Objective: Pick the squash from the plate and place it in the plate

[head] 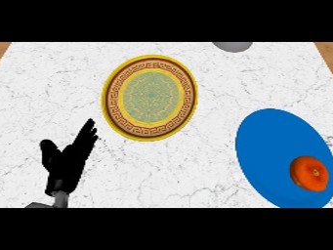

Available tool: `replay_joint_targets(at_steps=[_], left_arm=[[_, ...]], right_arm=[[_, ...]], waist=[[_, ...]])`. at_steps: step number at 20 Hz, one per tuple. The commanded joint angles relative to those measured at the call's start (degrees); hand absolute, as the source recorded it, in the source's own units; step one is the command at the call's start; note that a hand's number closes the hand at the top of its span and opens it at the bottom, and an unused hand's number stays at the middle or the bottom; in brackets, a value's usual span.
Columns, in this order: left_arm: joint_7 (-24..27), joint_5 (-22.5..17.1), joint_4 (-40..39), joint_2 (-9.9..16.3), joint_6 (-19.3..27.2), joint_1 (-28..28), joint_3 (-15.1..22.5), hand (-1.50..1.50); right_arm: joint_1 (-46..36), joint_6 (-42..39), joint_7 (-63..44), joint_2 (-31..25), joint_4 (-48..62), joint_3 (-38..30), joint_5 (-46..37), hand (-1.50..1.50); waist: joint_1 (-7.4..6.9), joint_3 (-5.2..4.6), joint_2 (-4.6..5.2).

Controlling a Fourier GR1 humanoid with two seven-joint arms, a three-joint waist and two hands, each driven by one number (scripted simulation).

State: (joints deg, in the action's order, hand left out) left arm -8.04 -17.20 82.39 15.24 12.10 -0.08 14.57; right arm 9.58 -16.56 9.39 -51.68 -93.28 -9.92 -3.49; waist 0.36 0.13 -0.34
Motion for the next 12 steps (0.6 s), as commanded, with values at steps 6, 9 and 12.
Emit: replay_joint_targets(at_steps=[6, 9, 12], left_arm=[[-2.41, 0.11, 0.41, 0.68, -3.01, 2.04, -2.22, 0.00], [0.74, 2.50, -5.35, -1.82, -3.56, -0.28, -1.75, 0.00], [-3.68, 2.60, -2.80, -2.93, -2.22, -1.78, -2.16, 0.00]], right_arm=[[1.57, -3.26, -6.41, 4.57, -4.07, 2.74, -6.93, -1.50], [0.62, -2.77, -8.84, 8.32, -5.04, 5.56, -10.50, -1.50], [2.47, -3.89, -11.92, 10.37, -10.28, 5.09, -11.31, -1.50]], waist=[[-0.21, -0.14, 0.27], [-0.15, -0.15, 0.35], [0.01, -0.15, 0.30]])
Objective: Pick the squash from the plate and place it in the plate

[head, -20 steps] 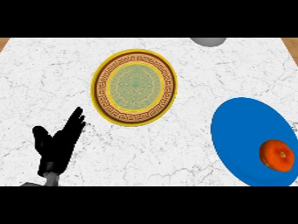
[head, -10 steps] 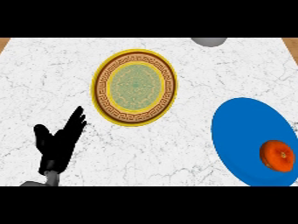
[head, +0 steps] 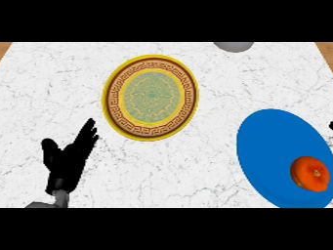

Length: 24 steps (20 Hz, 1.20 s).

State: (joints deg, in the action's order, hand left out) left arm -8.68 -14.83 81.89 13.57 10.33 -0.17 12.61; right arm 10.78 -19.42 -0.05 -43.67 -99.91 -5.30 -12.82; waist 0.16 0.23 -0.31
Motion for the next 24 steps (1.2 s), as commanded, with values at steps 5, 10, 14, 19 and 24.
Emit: replay_joint_targets(at_steps=[5, 10, 14, 19, 24], left_arm=[[-5.58, 0.37, 3.44, 0.26, -1.27, 0.61, -1.79, 0.00], [0.92, 1.39, -5.77, -1.97, -4.11, -1.79, -3.29, 0.00], [-1.80, 2.60, 0.51, -1.99, -2.95, 1.77, -3.38, 0.00], [-4.57, 4.64, 2.15, -3.58, -2.26, 1.53, -2.23, 0.00], [-2.98, 3.74, -1.02, -3.15, -5.37, 0.56, -6.00, 0.00]], right_arm=[[-1.90, 1.30, -1.83, 7.08, -0.14, 2.87, -9.14, -1.50], [-2.39, 1.07, -2.44, 7.38, 1.51, 1.44, -14.03, -1.50], [-2.76, 0.20, -0.60, 8.77, 4.09, 0.53, -17.13, -1.50], [-6.56, 0.71, -3.18, 14.19, 6.02, 5.06, -21.74, -1.50], [-5.80, 0.40, 0.86, 15.10, 9.77, 4.44, -25.19, -1.50]], waist=[[-0.32, -0.21, 0.28], [-0.06, -0.24, 0.35], [-0.25, -0.22, 0.31], [-0.27, -0.22, 0.30], [-0.15, -0.23, 0.30]])
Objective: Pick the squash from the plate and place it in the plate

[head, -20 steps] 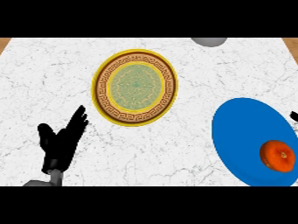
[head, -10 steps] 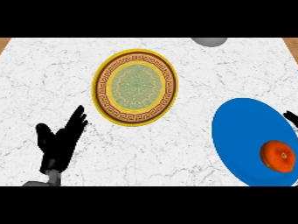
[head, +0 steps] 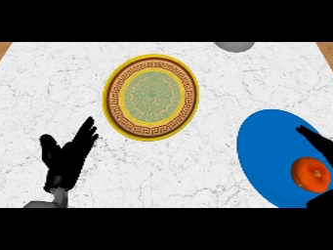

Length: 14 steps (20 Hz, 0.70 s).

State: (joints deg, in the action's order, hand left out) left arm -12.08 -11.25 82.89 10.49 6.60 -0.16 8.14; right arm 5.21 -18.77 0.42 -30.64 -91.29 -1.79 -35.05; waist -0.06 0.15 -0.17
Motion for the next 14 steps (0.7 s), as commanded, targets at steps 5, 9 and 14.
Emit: replay_joint_targets(at_steps=[5, 9, 14], left_arm=[[0.43, 1.95, -2.21, -2.65, 0.12, 0.15, 0.05, 0.00], [-0.69, 2.17, 1.70, -1.54, -1.28, 2.79, -0.36, 0.00], [-0.08, 1.69, -1.11, -0.47, -2.77, 1.70, -2.14, 0.00]], right_arm=[[0.47, 1.84, 5.74, -0.37, 0.99, 2.64, -8.16, 1.50], [-5.87, 4.62, 10.10, -0.05, 10.77, 0.97, -11.17, 1.50], [-3.23, 7.71, -4.45, 11.80, -4.08, 8.82, -16.52, 1.50]], waist=[[0.20, -0.16, 0.14], [-0.19, -0.13, 0.18], [-0.15, -0.25, -0.01]])
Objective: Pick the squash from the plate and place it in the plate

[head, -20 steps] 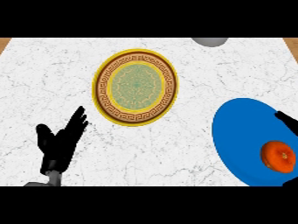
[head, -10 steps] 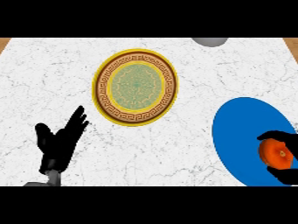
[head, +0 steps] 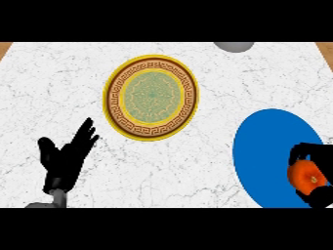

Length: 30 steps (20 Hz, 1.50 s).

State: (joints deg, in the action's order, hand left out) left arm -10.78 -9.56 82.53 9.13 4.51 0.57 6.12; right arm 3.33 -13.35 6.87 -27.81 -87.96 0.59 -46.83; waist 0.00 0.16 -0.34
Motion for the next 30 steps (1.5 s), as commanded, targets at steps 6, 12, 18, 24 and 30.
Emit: replay_joint_targets(at_steps=[6, 12, 18, 24, 30], left_arm=[[-0.79, 0.57, -0.79, -0.77, -1.20, -1.01, 2.29, 0.00], [-1.65, 1.36, -1.56, -0.93, -1.55, -1.66, 3.62, 0.00], [-1.96, 1.27, -1.42, -1.01, -1.67, -2.96, 3.61, 0.00], [-1.49, 2.03, -1.81, -1.29, -1.62, -3.31, 4.30, 0.00], [-2.65, 1.78, -2.05, -0.97, -1.51, -4.21, 3.64, 0.00]], right_arm=[[-6.89, 7.08, -22.40, 25.45, -6.68, 16.83, -11.42, 1.50], [-15.88, 18.84, -34.45, 27.63, -10.05, 23.94, -17.62, 1.50], [-21.04, 30.64, -49.81, 27.77, -9.34, 28.41, -21.01, 1.50], [-27.76, 42.47, -65.90, 27.80, -6.90, 32.26, -25.57, 1.50], [-34.07, 50.61, -77.55, 27.80, -0.38, 33.86, -33.22, 1.50]], waist=[[-5.62, -0.72, 0.60], [-6.50, -0.60, -0.40], [-7.07, -0.34, 0.10], [-7.41, -0.35, 0.52], [-6.61, -0.35, 0.85]])
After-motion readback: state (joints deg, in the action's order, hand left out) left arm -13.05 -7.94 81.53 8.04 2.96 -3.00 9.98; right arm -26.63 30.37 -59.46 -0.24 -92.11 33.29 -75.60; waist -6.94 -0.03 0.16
